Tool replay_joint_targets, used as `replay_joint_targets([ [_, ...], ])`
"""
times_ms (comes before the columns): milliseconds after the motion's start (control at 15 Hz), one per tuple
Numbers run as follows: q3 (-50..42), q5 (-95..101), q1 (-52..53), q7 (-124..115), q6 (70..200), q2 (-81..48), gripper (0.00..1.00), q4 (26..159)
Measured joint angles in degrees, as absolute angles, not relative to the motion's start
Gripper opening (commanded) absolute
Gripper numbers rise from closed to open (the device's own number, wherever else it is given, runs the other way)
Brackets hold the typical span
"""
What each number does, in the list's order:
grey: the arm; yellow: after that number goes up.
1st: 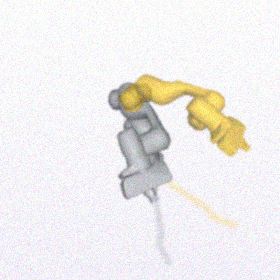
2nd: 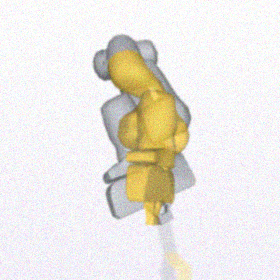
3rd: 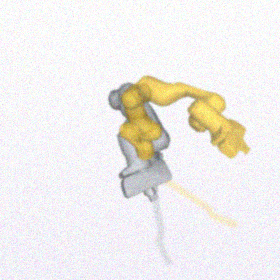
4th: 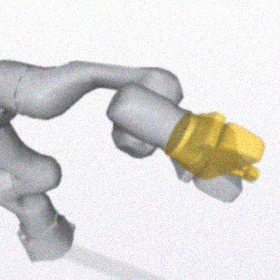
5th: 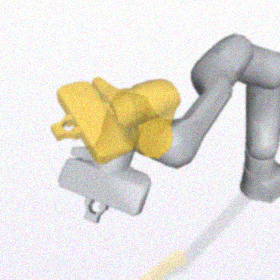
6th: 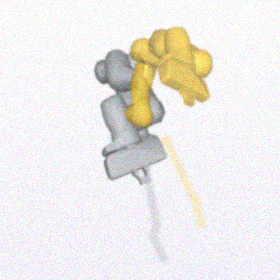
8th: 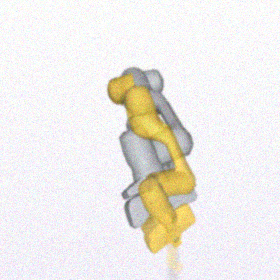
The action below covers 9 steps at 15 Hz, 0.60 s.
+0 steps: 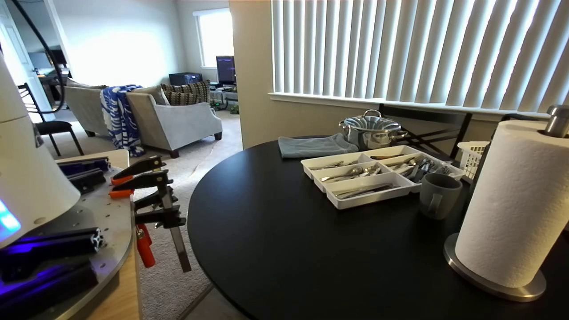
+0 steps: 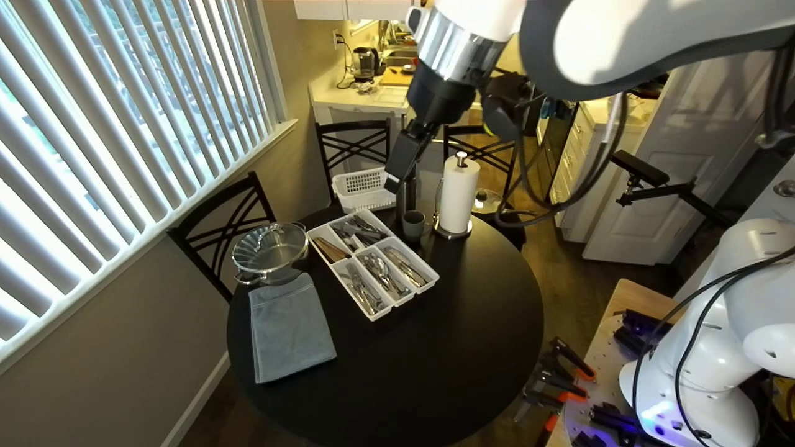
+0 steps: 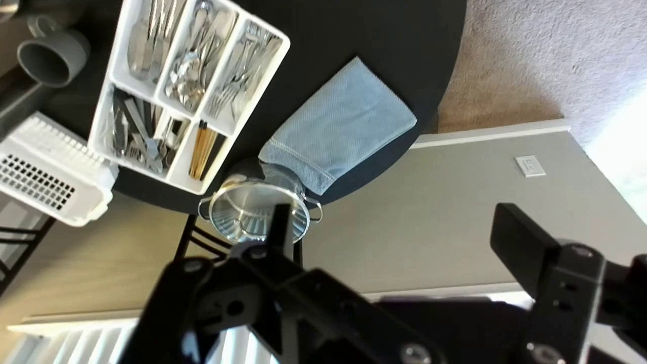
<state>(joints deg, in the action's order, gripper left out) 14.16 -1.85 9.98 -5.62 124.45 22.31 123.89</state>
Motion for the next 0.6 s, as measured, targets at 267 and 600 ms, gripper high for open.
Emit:
replay_joint_targets([
  [267,12.2,1.5,8.7,-2.0,133.8,8.8,1.00,120.0],
  [600,8.6,1.6,8.0,-0.5,136.4,-7.1,1.00,114.0],
])
